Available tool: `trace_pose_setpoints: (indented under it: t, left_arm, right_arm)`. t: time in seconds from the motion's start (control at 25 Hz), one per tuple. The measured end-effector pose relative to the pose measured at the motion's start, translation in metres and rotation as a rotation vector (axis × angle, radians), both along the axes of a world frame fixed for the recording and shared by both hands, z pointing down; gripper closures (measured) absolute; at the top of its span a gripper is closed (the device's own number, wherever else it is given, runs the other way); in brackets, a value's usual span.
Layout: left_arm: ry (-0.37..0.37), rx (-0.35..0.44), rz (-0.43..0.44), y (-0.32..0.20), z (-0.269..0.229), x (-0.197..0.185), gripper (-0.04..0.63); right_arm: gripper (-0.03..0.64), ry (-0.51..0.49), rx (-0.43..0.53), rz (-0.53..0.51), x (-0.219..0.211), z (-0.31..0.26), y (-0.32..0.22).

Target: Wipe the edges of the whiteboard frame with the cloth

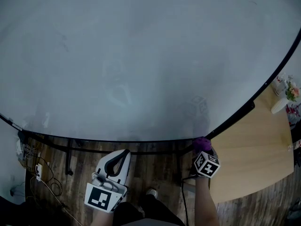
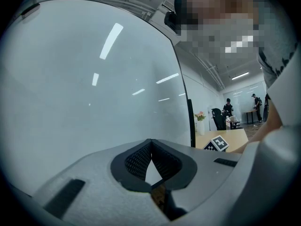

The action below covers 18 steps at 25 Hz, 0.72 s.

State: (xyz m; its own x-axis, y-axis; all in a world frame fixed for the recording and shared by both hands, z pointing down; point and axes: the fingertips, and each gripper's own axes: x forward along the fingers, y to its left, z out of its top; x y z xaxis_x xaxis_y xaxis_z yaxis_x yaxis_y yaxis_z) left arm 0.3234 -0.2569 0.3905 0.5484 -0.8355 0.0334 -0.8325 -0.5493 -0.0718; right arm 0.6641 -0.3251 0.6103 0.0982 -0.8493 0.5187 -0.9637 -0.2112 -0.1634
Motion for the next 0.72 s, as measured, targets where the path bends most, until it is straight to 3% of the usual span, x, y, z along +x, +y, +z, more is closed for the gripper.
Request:
trace_pose_setpoints:
  t: [0.72]
  left_arm:
    - [0.015,-0.001,0.005,0.021,-0.007,-0.033,0.58]
  right_arm:
    - [0.531,0.024,0.062,0.037,-0.023,-0.02,0.025]
